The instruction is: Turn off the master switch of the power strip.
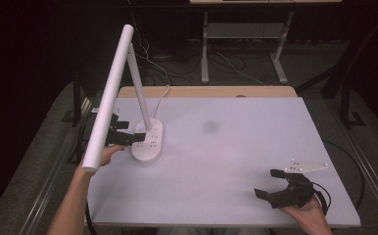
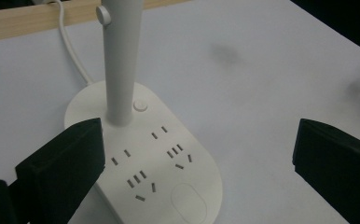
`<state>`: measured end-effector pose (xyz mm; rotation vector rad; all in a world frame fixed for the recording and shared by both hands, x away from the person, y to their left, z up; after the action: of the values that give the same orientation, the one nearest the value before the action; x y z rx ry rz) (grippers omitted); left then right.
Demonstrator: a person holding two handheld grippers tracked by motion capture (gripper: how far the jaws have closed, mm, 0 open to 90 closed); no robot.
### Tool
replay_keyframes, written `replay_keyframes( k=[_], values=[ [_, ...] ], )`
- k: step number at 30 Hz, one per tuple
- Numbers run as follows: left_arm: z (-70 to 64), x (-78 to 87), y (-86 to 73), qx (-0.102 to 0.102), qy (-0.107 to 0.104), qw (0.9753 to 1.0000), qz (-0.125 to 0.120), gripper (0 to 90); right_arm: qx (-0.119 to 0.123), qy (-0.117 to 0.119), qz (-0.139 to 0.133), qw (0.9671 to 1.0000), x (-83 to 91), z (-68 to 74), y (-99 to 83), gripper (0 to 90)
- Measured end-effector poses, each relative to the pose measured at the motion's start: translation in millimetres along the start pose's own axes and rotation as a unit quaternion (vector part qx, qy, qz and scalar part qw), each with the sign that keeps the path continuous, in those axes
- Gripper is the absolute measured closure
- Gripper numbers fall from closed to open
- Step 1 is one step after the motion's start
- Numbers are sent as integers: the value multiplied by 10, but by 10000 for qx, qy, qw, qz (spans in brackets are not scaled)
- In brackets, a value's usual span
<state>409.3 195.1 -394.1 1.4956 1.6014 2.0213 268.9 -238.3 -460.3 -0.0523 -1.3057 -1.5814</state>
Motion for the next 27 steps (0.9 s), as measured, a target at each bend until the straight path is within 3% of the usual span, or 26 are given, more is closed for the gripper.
replay_keyframes(
  k=[19,27],
  values=[
    [283,-103,75,-17,156,9997,161,34,34,-34,10,10000,-4,-7,-7,1],
    [384,-180,24,202,168,9995,181,80,38,-52,23,10000,-6,-7,-12,1]
  ],
)
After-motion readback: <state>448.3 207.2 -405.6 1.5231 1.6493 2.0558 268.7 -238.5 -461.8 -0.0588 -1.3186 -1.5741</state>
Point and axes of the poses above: each handheld gripper's, and its own axes: x roughly backward along the jaws, y roughly out of its top, z roughly to its left, the point moved 7 cm from there along -x, roughly forward along the jaws, and after that the axes turned 12 degrees about -x, right-handed, at the moved point
